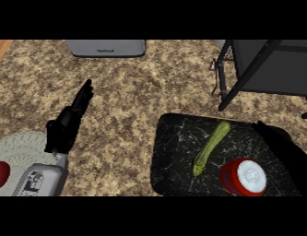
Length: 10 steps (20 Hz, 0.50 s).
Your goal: Pick the can from the tray and place it in the tiered shelf
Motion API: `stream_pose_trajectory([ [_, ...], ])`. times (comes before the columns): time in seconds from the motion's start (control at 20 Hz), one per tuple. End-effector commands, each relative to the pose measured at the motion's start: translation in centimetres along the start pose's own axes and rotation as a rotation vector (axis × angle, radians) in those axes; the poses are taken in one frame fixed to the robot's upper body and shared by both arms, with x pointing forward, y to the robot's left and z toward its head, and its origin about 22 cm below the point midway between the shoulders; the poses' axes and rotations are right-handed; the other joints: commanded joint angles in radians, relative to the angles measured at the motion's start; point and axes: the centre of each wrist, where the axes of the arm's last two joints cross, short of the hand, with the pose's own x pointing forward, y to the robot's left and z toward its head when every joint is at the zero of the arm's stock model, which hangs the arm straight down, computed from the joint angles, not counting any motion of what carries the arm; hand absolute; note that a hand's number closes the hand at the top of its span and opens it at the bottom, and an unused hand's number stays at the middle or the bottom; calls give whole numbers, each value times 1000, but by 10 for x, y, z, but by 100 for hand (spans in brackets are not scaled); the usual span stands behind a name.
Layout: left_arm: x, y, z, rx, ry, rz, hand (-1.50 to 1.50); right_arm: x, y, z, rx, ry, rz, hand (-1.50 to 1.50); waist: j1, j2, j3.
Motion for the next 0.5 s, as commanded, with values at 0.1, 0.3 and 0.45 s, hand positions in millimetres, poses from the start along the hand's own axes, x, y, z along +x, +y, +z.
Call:
stream_pose_trajectory([
  [0.1, -7, 10, 4, -1, 11, 2, 0, 0, 8, 12, 27, 60, 36, -150, -2, -1, 0],
  [0.3, -14, 29, -1, 8, 2, -3, 0, 5, 12, 8, 30, 66, 67, -150, -2, 0, 0],
  [0.45, 1, 8, -1, -17, 1, 0, 0, 1, 11, -18, 35, 90, 106, -150, 3, 0, 0],
])
